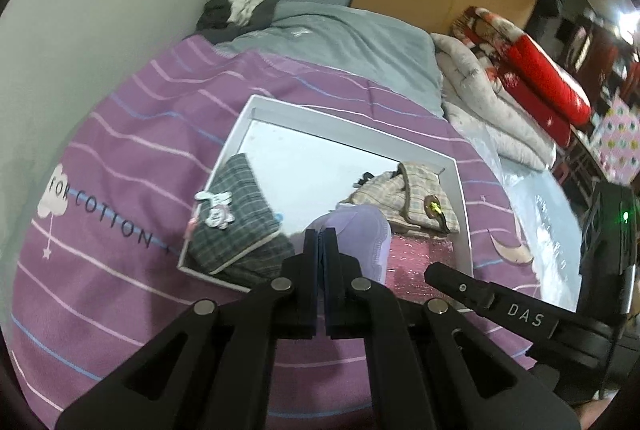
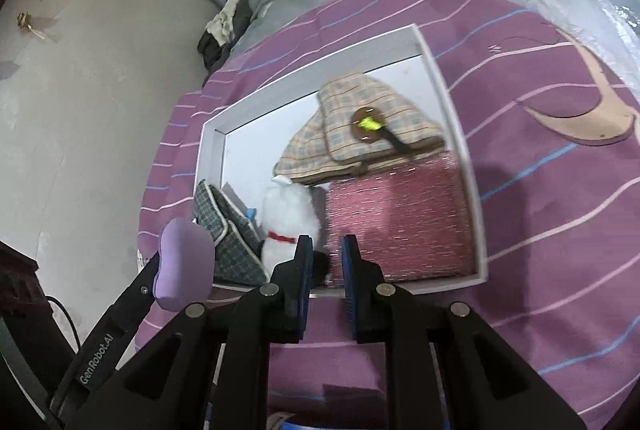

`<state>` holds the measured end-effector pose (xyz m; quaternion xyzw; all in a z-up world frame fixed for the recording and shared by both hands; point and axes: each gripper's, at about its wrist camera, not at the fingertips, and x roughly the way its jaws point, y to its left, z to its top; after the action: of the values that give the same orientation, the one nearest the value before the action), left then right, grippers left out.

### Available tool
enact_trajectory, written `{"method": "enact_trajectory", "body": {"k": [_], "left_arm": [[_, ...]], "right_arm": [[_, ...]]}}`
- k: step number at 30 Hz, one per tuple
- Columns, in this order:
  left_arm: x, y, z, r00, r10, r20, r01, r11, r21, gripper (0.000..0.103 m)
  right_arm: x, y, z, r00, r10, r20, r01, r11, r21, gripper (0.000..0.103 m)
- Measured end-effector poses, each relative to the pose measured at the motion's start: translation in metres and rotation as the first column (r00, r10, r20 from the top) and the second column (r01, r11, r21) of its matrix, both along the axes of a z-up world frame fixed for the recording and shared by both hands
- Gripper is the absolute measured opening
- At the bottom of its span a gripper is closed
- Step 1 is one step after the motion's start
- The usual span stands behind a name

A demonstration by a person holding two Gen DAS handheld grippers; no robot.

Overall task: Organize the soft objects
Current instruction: 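Lower the lavender pad onto the pink sponge in the box, open left gripper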

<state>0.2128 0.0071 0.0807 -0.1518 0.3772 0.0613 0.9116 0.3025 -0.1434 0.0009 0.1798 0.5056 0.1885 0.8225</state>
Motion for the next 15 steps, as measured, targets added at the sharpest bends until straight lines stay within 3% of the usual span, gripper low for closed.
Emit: {"method": "enact_trajectory", "body": {"k": [5,11,15], "left_arm": [[0.008,-0.023,-0.002,0.999,-0.038,0.0,0.037,0.995,0.088,0.003],[0.02,-0.04,-0.01,0.995,-0.101,-0.026,0.102,0.993,0.057,0.003],[0.03,-0.052,-0.018,0.991,-0.127,-0.051,0.131,0.988,0.082,0.003]], "right_arm": [[0.002,-0.007,-0.007,0.999,0.016,-0.034,-0.016,1.0,0.02,0.014],[0.001,-0.028,-0.006,0.999,-0.022,-0.043,0.024,0.999,0.042,0.014],[-0.002,-0.047,0.001,0.997,-0.072,-0.03,0.074,0.995,0.065,0.014]]}}
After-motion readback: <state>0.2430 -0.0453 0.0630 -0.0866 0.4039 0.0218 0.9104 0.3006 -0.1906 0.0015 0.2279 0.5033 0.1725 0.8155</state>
